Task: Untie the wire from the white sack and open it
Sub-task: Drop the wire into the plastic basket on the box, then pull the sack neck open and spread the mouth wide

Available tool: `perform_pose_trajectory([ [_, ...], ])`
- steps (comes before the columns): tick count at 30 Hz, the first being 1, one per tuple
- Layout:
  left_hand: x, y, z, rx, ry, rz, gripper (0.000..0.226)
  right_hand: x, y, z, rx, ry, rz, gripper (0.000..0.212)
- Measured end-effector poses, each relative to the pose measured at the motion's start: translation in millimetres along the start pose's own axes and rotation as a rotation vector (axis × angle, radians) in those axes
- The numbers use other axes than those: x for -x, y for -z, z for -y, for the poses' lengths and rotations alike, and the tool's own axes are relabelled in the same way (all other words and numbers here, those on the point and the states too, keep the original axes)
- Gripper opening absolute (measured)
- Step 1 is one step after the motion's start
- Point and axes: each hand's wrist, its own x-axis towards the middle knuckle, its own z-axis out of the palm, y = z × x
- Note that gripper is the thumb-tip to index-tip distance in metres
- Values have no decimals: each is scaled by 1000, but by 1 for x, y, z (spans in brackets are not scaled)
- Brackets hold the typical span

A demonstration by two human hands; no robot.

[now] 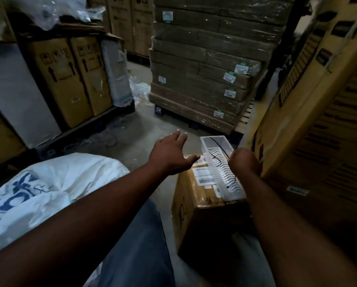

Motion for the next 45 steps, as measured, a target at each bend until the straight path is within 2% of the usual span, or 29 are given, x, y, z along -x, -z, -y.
perform_pose_trajectory([
  [4, 1, 4, 24, -21, 43, 11, 102, -10, 4, 2, 29, 42, 48, 32],
  [12, 15, 26, 71, -52, 159, 22, 104, -7, 21, 44, -188, 216, -128, 41],
  [16, 30, 44, 98, -56, 218, 3, 103, 10, 18, 94, -232, 334, -148, 48],
  [20, 57, 65, 131, -86, 272, -43, 101, 44, 7, 165, -319, 548, -88, 55],
  [28, 147, 97, 229, -104, 498, -159, 94, 175, -55, 301, -446, 866, -40, 59],
  [33, 213, 77, 285, -94, 618, -86, 92, 251, -118, 327, -436, 949, 119, 60],
  [37, 257, 36, 302, -49, 646, 14, 89, 282, -170, 315, -338, 909, 325, 76],
  [42, 291, -13, 310, -101, 595, 135, 113, 292, -217, 295, -227, 805, 555, 93],
  [45, 296, -30, 315, -142, 554, 213, 138, 287, -237, 287, -210, 729, 639, 97],
])
